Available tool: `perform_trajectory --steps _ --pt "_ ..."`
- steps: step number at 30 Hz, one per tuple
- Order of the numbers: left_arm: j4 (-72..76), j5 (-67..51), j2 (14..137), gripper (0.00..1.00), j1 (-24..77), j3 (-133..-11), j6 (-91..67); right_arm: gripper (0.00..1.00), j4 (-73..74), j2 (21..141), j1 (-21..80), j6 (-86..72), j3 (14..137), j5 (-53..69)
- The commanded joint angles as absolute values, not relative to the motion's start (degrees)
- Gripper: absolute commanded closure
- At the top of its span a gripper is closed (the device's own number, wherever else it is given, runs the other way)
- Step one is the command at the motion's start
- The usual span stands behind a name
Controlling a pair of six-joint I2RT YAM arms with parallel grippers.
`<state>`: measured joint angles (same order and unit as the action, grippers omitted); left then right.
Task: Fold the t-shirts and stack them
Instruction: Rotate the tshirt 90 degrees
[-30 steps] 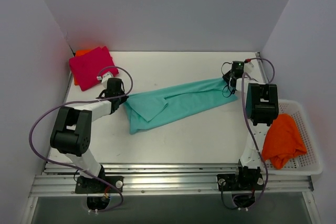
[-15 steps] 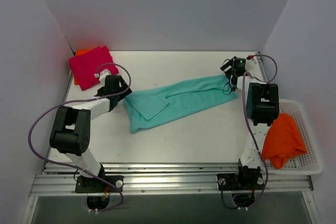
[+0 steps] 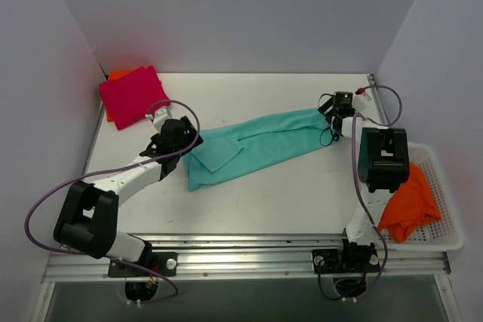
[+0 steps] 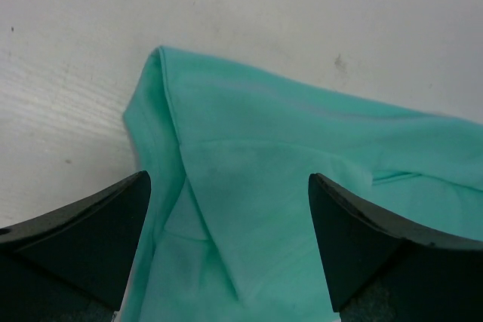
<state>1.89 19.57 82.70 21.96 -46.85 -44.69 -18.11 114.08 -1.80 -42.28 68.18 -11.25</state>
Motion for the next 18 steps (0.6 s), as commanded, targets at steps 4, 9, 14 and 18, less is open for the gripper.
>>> perform_trajectory --steps 4,9,14,18 --pt "1.4 21.8 85.07 0.05 24.08 -42.11 -49.92 0.22 -18.36 109.25 -1.23 -41.13 63.37 -13.89" --pt "5.0 20.48 90.08 0.02 24.61 -41.13 -51.06 0.23 -18.81 110.3 -1.14 -40.87 62.93 -12.92" --pt "8.17 19.07 97.27 0.28 24.61 -42.44 -51.42 0.29 -19.77 111.88 -1.23 -40.61 63.46 -12.04" --pt "8.96 17.41 101.59 0.57 24.52 -45.08 -51.24 0.5 -21.18 113.72 -1.23 -40.34 63.46 -10.64"
